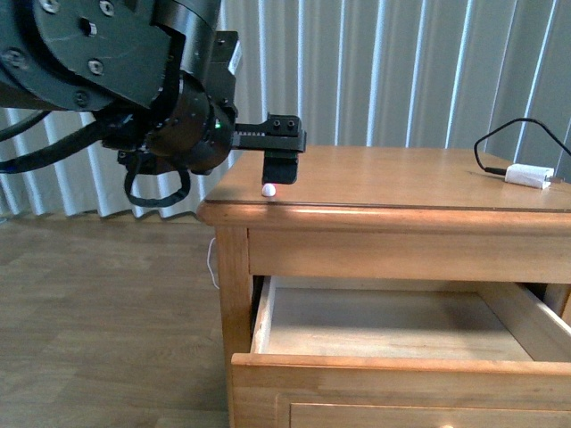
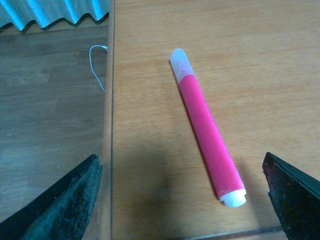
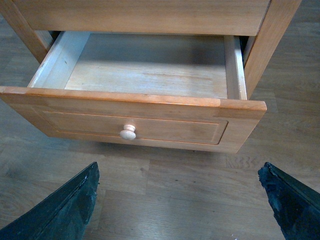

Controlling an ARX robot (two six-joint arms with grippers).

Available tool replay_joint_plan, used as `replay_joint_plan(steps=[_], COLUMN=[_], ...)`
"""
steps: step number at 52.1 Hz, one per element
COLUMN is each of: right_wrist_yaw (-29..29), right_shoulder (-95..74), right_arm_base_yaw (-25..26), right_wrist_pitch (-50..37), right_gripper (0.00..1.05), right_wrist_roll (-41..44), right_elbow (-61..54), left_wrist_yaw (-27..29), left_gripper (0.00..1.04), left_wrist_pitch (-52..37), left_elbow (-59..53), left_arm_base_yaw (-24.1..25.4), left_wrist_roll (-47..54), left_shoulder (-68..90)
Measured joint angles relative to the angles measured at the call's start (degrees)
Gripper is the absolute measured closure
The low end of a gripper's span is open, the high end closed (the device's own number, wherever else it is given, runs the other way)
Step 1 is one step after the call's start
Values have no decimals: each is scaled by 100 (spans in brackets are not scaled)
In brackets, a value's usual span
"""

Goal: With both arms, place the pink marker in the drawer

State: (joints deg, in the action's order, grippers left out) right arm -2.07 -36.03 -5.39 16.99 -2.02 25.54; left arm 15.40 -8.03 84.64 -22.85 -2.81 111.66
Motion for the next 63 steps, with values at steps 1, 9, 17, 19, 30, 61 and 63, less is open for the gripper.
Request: replay_joint_plan(steps=[1,9,17,19,30,61,63], right_wrist_yaw=[0,-2,0,0,0,0,0], right_shoulder=[0,0,0,0,0,0,0], right_arm_base_yaw=[0,0,0,0,0,0,0], right_wrist_pitch=[0,0,0,0,0,0,0], right_gripper=[9,9,9,9,9,9,9], right_wrist_roll=[0,0,0,0,0,0,0], right_elbow=[0,0,0,0,0,0,0], left_wrist_yaw=[15,160,138,114,136,138,61], left_gripper=[6,6,6,6,9,90,90], left_wrist_pitch=[28,376,588,636,776,557,424], left_elbow=[66,472,763,817,951,870,782], left_arm_base_yaw=[-13,-77,-79,-79,-81,-59,-52], left_wrist_roll=[22,199,254,295,431,942,1019], left_shoulder=[55,352,579,603,675,702,671])
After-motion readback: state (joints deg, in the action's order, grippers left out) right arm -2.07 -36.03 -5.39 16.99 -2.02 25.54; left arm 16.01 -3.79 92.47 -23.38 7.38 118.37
